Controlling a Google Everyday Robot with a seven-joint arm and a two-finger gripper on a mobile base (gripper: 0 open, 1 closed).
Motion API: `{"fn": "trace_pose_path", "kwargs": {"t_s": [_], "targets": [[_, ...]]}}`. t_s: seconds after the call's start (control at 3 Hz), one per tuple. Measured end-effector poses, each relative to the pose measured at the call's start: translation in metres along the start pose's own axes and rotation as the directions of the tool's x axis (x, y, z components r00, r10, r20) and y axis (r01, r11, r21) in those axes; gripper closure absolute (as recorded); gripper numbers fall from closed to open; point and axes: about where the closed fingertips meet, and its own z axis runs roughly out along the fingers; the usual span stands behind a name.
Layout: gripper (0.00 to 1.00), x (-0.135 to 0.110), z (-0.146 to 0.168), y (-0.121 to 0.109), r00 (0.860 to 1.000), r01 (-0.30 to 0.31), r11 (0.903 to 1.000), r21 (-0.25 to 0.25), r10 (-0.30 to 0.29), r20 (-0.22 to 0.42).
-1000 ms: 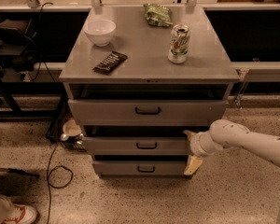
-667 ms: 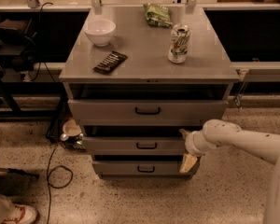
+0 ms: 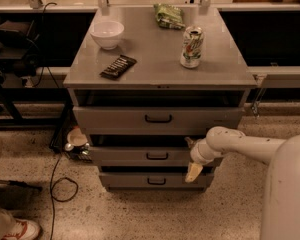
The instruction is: Open middle drawer
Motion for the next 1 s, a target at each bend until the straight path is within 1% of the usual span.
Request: {"fn": "trace_pose_path", "kwargs": {"t_s": [0.33,0.67,1.0], "targets": [[0.18,0.003,0.019,-0.001,1.0,-0.019,0.9992,-0.035,0.019,0.014],[0.41,0.012,0.022,0.004,0.999,-0.042,0.9979,-0.048,0.043,0.019],[0.64,0.016,0.016,0.011,0.998,-0.054,0.9972,-0.052,0.056,0.03]]}}
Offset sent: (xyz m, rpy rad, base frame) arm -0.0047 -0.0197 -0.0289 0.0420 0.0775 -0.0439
